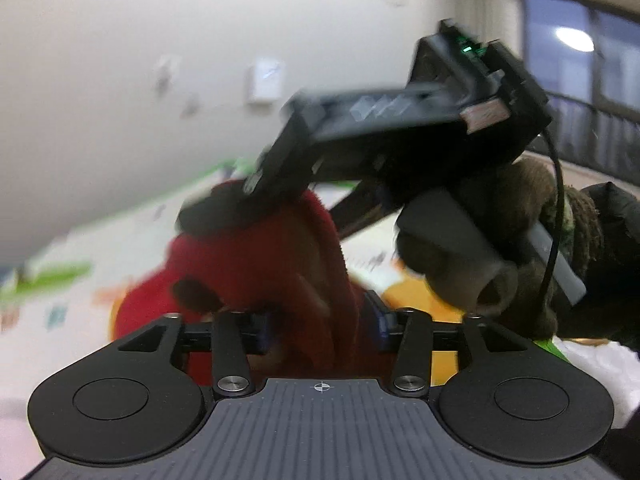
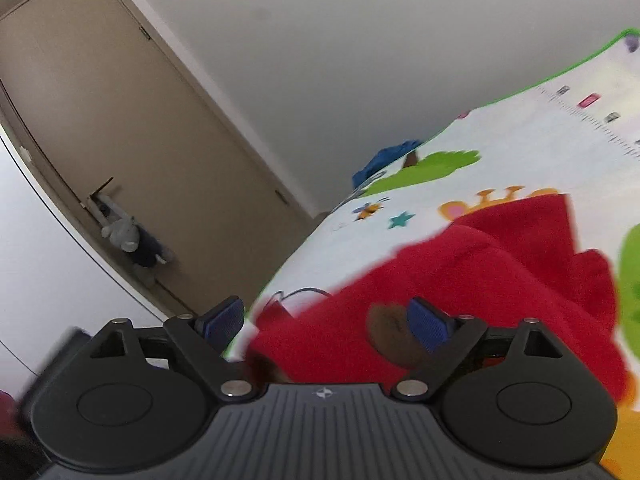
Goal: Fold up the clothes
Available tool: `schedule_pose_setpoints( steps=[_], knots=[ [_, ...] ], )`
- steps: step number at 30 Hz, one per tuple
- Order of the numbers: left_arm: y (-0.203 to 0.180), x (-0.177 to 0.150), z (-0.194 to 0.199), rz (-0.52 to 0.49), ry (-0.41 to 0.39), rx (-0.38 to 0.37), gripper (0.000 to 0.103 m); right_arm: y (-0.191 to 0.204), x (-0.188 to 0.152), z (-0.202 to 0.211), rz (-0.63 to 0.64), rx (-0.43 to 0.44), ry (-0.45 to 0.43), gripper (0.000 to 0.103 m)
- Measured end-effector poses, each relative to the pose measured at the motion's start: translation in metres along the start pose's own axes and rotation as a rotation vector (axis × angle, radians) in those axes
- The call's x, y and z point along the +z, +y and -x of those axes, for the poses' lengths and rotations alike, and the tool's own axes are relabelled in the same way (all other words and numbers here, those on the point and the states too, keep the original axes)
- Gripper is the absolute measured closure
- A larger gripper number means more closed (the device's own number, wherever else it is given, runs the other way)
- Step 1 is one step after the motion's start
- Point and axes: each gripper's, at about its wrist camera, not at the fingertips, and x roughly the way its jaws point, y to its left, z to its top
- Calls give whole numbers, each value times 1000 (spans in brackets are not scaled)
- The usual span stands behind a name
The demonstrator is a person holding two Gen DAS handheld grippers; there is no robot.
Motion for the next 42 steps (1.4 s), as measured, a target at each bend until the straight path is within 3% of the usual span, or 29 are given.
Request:
schedule_pose_setpoints(
  steps=[2, 3, 4, 7, 8, 9, 11, 13, 15, 16, 18, 20, 21, 23, 25, 28, 32, 35, 38, 42],
  knots=[
    [28, -15, 10, 140, 24, -6, 44, 3, 7, 7, 10, 6, -41, 7],
    [42, -21, 15, 217, 23, -17, 38, 2, 10, 16, 22, -14, -82, 1],
    [55, -26, 20, 294, 21, -28, 29, 1, 9, 27, 38, -48, -126, 0],
    [88, -35, 32, 486, -44, -96, 16, -6, -5, 62, 72, -182, -213, 0],
    [97, -36, 33, 542, -69, -124, 14, -10, -13, 72, 81, -236, -228, 7],
    [103, -36, 32, 589, -86, -141, 10, -14, -24, 80, 105, -295, -228, 34],
    [110, -33, 24, 640, -85, -145, 10, -20, -46, 90, 152, -393, -206, 48],
    [108, -27, 8, 626, -45, -107, 10, -27, -66, 100, 117, -409, -205, 42],
    [104, -22, -12, 610, -3, -89, 10, -39, -84, 109, 46, -423, -236, 4],
    [106, -20, -22, 607, 11, -91, 10, -46, -92, 114, -2, -428, -263, 1],
    [99, -17, -28, 595, 34, -91, 11, -67, -106, 113, -122, -400, -270, 0],
    [94, -16, -30, 577, 51, -91, 23, -87, -119, 100, -268, -322, -239, 1],
    [93, -14, -37, 575, 61, -103, 34, -93, -122, 93, -314, -280, -220, 7],
    [88, -5, -37, 557, 57, -138, 36, -87, -119, 79, -315, -191, -204, 15],
    [81, 11, -23, 493, 16, -166, 39, -55, -101, 71, -160, -125, -199, 14],
    [79, 16, 10, 404, -47, -75, 34, -5, -81, 51, 99, -49, -129, 12],
    [78, 23, 54, 286, -127, 46, 22, 19, -90, 5, 241, -42, 28, 11],
    [94, 3, 55, 348, -70, 134, 22, 31, -99, -16, 342, -58, 61, 11],
    [107, -15, 45, 392, -6, 160, 20, 42, -94, -10, 383, -23, 61, 11],
    [122, -27, 29, 459, 19, 127, 12, 38, -84, 12, 425, -89, 23, 11]
  ],
)
